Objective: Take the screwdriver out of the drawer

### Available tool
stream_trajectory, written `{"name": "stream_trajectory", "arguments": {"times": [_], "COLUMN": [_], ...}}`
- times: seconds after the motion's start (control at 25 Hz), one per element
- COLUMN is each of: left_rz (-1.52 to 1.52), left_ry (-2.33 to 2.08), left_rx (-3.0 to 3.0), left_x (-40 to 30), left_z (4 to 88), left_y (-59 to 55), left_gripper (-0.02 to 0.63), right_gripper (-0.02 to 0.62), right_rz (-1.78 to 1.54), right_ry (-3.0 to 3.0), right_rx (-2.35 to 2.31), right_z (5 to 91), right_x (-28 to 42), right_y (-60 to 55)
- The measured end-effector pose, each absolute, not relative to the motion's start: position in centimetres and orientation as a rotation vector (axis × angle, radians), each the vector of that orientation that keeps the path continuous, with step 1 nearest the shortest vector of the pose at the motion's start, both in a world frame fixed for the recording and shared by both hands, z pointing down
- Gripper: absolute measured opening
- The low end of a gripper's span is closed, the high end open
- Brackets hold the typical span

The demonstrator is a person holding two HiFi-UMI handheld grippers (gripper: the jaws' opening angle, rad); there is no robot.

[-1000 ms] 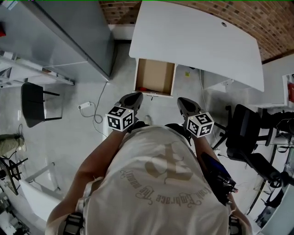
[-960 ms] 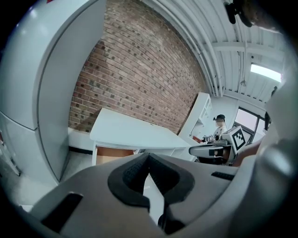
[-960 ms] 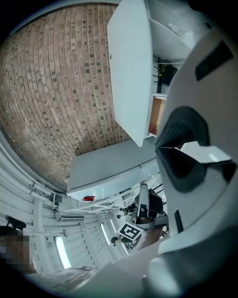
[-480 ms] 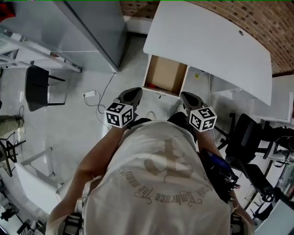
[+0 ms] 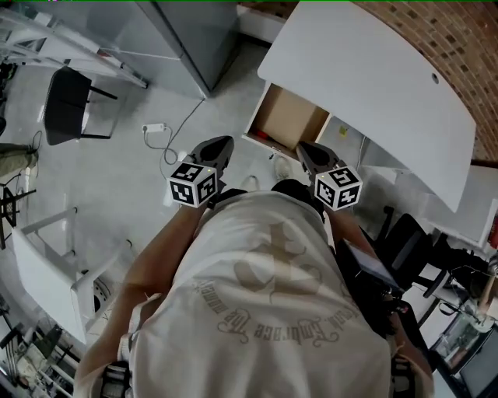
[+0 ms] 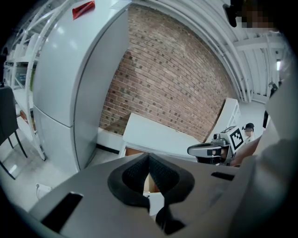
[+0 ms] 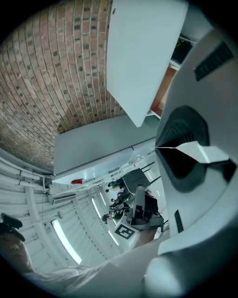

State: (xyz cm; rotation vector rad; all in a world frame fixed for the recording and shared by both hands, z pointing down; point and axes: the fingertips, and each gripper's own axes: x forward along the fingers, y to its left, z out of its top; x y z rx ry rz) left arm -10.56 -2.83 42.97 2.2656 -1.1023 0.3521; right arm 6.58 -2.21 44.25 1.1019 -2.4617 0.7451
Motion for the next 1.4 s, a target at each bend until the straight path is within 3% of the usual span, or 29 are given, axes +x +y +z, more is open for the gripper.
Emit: {"name": "stream_trajectory", "arguments": {"times": [1.4], "left_rz": [0.294], "left_ry": [-1.597], "left_rx": [1.782], "left_x": [-9.4], "left_z": [45.0], "left_y": [-2.2], "left_gripper": [0.020], "right_gripper": [0.025], "right_rz": [0.590], "right_ry": [-2.352], "right_rx": [0.221], "right_z": [55.0], "right_x": [2.4], "right_y": [-10.0]}}
